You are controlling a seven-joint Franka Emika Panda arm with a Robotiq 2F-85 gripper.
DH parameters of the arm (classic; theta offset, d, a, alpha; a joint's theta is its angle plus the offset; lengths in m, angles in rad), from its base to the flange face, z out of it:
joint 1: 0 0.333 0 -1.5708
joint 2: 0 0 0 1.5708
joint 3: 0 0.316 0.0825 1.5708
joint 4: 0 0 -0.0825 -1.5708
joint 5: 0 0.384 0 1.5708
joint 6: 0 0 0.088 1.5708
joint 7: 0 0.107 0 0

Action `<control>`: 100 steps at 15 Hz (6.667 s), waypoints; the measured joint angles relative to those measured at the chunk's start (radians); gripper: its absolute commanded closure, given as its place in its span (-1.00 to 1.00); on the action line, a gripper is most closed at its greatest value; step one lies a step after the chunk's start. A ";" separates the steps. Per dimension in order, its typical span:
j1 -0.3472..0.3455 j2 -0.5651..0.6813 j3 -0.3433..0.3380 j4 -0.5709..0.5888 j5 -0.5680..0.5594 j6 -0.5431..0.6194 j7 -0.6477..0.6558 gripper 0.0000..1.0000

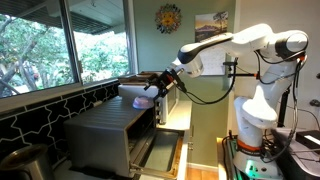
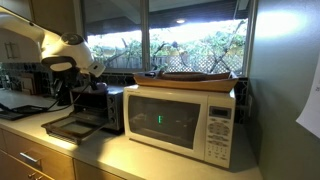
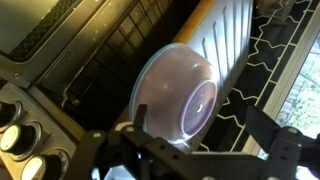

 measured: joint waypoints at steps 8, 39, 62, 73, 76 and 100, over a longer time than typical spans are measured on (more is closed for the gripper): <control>-0.067 0.016 0.044 -0.043 0.109 -0.043 -0.097 -1.00; -0.212 0.117 0.086 -0.052 0.767 -0.255 -0.480 -0.11; -0.302 0.063 0.100 -0.049 0.794 -0.349 -0.491 0.98; -0.325 0.035 0.049 -0.064 0.808 -0.592 -0.523 0.95; -0.333 0.028 0.034 -0.079 0.747 -0.764 -0.532 0.95; -0.334 0.151 0.080 -0.192 0.685 -0.924 -0.549 0.95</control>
